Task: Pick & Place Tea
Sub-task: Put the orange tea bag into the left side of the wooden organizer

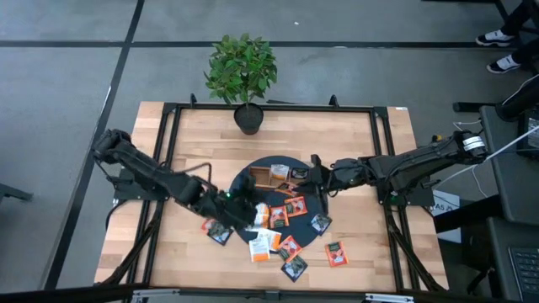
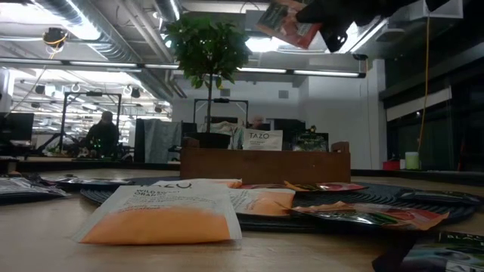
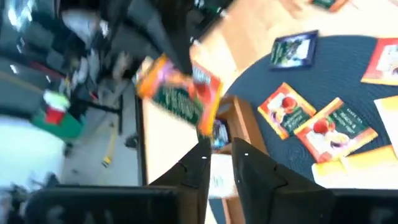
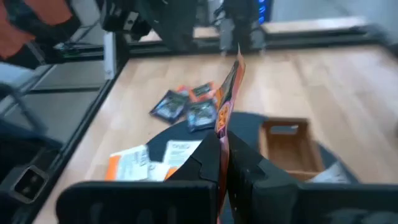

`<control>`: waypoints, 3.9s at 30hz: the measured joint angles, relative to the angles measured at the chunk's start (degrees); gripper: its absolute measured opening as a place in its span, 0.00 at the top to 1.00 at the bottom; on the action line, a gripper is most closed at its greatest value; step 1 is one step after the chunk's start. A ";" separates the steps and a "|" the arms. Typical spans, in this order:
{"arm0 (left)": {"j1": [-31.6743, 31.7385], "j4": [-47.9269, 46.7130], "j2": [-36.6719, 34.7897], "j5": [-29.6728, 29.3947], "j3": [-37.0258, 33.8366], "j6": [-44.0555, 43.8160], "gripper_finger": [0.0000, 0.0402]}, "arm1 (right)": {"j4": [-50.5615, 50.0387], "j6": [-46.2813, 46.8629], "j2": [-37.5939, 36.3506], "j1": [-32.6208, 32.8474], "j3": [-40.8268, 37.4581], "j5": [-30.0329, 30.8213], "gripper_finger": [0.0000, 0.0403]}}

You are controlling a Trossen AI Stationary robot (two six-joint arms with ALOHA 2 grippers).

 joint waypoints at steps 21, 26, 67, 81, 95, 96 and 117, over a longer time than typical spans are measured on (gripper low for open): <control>21.30 56.79 -17.28 30.35 -35.47 -14.03 0.98 | 9.79 -8.29 -0.42 -0.43 -0.04 8.19 0.97; 22.03 60.72 -17.26 35.48 -35.52 -15.04 0.90 | 13.33 -11.16 -0.40 -1.31 -0.05 8.09 0.97; 22.02 70.31 -7.90 37.21 -29.01 -29.91 0.54 | 19.43 -16.99 -0.40 -1.55 -0.11 6.82 0.97; 22.02 70.76 -7.92 35.40 -28.99 -27.76 0.67 | 21.20 -18.55 -0.40 -1.53 -0.09 6.91 0.97; 22.02 70.77 -7.92 35.83 -28.99 -24.32 0.93 | 21.10 -19.35 -0.40 -1.53 -0.09 6.88 0.97; 22.04 70.77 -7.92 35.83 -28.99 -24.31 0.95 | 21.09 -19.35 -0.40 -1.53 -0.09 6.85 0.97; 22.27 66.51 -9.49 37.00 -28.99 -22.83 0.99 | 20.36 -16.82 -0.40 -1.48 -0.09 6.13 0.64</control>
